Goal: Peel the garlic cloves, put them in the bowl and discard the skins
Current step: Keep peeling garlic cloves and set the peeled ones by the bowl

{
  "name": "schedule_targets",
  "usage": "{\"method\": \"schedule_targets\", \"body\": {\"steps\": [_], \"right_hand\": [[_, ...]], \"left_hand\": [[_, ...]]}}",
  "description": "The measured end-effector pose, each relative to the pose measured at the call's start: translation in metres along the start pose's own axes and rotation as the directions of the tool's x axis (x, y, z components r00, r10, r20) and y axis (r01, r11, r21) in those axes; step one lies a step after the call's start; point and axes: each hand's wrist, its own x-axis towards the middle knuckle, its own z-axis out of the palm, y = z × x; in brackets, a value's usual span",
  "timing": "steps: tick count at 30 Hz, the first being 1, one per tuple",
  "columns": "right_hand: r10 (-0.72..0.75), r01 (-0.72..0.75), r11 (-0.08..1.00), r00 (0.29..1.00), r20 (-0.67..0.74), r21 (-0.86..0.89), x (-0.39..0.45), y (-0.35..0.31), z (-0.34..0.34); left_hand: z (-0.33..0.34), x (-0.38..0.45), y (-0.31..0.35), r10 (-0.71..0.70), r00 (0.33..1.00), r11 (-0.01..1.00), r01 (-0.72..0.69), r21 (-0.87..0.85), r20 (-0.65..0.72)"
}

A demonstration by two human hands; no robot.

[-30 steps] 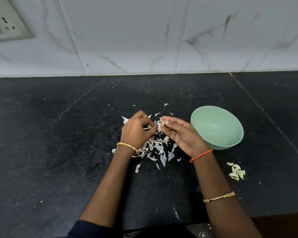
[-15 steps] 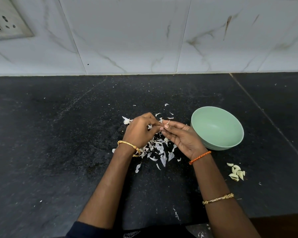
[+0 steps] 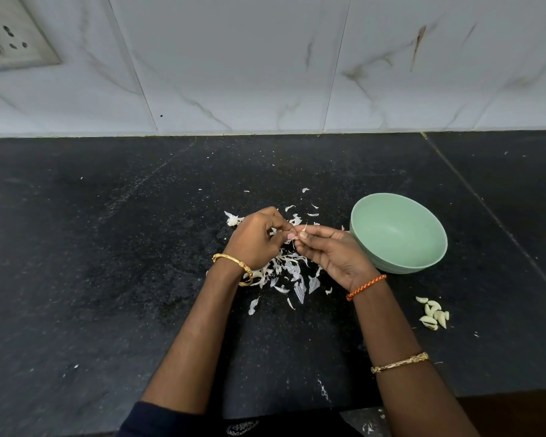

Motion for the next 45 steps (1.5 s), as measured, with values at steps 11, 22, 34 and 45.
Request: {"method": "schedule_targets", "body": {"steps": [11,22,34,45], "right_hand": [[0.041,-0.042,0.996,0.999,0.02,0.074,0.0,-0.002,0.004],[-0.049,0.053,0.994,0.998,-0.042,0.098,-0.002,0.001,0.003],[-0.182,0.175,0.982,0.975,-0.127,-0.069,0.001,0.007,0.005],[-0.215,0.194,0.968,0.968,-0.127,-0.159,0.002,0.008,0.012]], "left_hand": [[0.009,-0.001,0.008,-0.086,0.996,0.996,0.086,0.014,0.029],[0.009,-0.005,0.0,-0.306,0.931,0.947,0.277,-0.16,-0.2],[0.006,-0.005,0.003,-0.271,0.962,0.788,0.202,-0.582,-0.032],[0.007,-0.004,0.001,-0.115,0.977,0.916,0.034,-0.399,-0.182]]}}
